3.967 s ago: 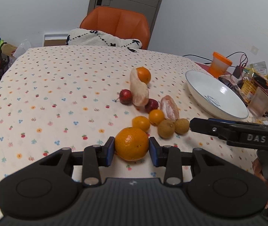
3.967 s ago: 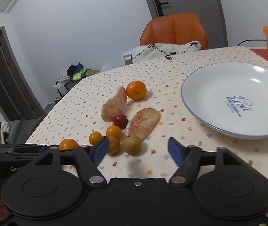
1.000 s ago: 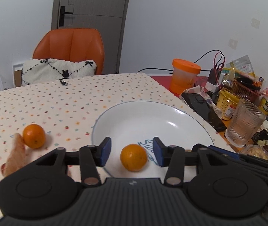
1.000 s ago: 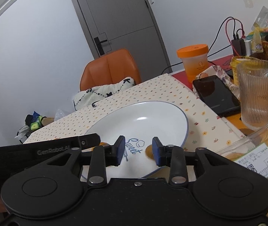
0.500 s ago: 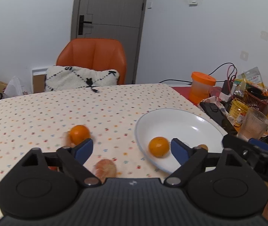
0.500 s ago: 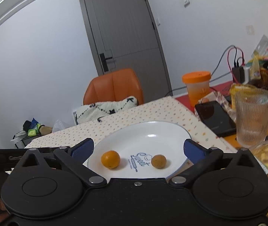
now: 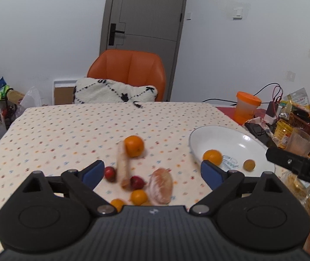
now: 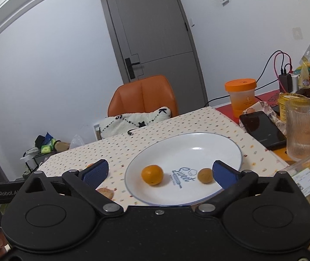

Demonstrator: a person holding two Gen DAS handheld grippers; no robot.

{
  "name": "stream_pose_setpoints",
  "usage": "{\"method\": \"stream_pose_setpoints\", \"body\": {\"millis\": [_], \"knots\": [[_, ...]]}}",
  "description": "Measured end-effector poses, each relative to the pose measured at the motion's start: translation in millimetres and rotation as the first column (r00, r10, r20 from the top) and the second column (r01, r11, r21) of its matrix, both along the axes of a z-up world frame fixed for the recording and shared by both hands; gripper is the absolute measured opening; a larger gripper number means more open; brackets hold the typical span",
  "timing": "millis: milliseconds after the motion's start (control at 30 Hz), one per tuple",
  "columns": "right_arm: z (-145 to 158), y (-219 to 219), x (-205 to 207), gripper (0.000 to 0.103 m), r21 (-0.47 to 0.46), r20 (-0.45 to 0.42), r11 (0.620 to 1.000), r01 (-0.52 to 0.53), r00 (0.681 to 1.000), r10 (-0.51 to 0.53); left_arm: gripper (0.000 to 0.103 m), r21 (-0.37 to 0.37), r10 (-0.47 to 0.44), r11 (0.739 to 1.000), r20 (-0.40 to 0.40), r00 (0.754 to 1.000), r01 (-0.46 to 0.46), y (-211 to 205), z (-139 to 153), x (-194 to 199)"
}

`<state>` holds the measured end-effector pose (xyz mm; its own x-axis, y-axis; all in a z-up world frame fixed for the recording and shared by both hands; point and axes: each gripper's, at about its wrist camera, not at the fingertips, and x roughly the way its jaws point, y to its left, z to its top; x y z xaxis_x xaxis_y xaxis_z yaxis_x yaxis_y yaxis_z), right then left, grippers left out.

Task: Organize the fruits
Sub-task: 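Move both open grippers back toward the fruit cluster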

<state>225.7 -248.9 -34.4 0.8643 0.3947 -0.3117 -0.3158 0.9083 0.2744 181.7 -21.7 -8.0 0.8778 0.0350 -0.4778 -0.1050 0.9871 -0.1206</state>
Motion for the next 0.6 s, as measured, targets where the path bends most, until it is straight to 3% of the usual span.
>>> {"method": "stream_pose_setpoints", "body": {"millis": [333,600], "knots": [[-2.4,21.4,-13.3,0.103,-0.014,-0.009,0.999,-0.036,0.999,0.036,0.094,-0.010,-0.008,1.000,-0.028,1.000,0.007,20.6,-7.4,-29.8],[-3.7,34.5,-21.1,0.103,-0.060,-0.008,0.995,-0.074,0.997,0.073,0.094,-0.041,0.036,0.998,-0.052,0.998,-0.038,44.0,-16.0,-46.7]]}}
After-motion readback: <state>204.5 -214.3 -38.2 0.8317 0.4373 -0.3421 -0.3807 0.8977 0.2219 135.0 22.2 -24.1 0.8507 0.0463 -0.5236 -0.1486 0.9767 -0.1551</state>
